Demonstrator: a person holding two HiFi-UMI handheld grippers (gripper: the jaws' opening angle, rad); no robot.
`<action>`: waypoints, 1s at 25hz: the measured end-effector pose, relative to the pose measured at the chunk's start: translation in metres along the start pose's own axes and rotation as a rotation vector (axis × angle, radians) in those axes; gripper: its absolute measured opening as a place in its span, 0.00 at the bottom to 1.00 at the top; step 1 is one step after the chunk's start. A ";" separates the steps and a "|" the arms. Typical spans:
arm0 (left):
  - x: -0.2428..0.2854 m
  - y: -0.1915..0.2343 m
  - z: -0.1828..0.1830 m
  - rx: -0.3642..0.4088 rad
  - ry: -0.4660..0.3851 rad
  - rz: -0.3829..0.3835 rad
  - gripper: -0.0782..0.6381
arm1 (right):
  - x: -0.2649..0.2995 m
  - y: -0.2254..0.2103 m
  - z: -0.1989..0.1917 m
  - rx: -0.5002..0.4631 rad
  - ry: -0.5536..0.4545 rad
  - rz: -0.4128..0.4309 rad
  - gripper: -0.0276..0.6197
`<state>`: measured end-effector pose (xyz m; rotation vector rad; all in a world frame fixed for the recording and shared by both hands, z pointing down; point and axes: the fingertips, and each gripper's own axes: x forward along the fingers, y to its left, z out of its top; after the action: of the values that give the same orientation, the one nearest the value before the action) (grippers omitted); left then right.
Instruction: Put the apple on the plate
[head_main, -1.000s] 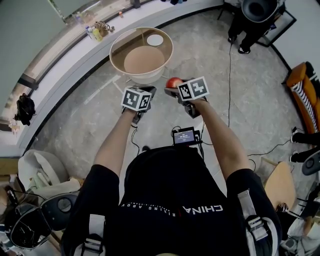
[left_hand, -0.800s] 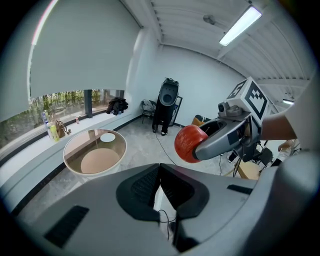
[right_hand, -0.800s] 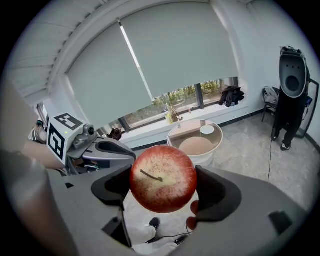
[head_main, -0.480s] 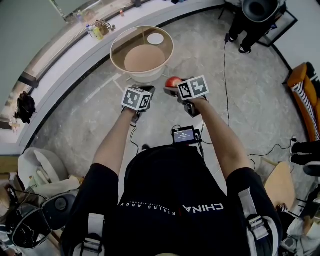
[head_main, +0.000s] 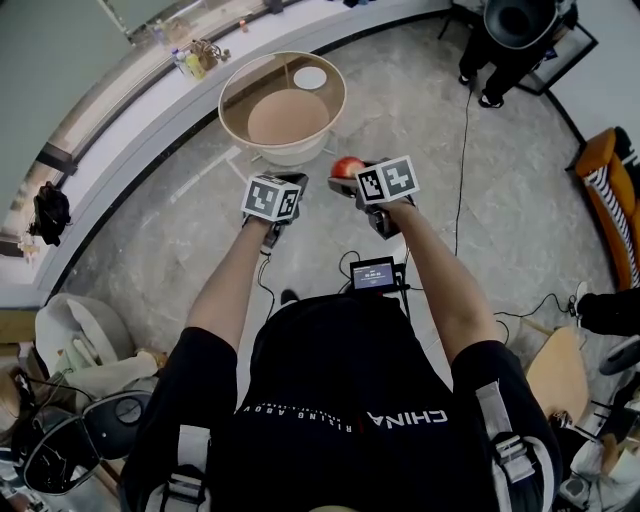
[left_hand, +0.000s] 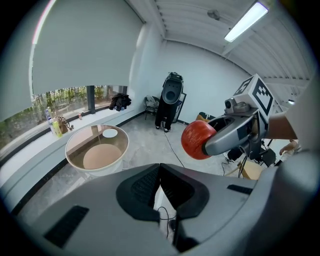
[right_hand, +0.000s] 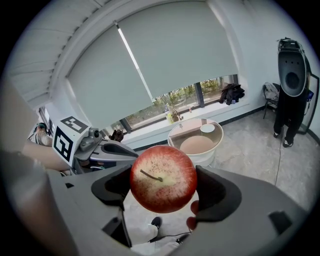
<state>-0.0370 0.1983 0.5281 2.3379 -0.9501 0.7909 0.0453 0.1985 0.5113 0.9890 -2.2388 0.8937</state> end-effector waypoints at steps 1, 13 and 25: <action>0.004 0.000 -0.002 -0.003 0.016 0.018 0.13 | -0.003 -0.005 -0.003 0.002 0.001 0.003 0.63; 0.044 0.008 -0.021 -0.056 0.121 0.132 0.13 | -0.011 -0.077 -0.025 0.102 0.008 0.052 0.63; 0.129 0.169 0.072 -0.056 0.146 0.046 0.13 | 0.102 -0.140 0.112 0.118 0.049 0.026 0.63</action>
<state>-0.0624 -0.0122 0.6004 2.1844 -0.9530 0.9274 0.0724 -0.0005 0.5588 0.9815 -2.1834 1.0611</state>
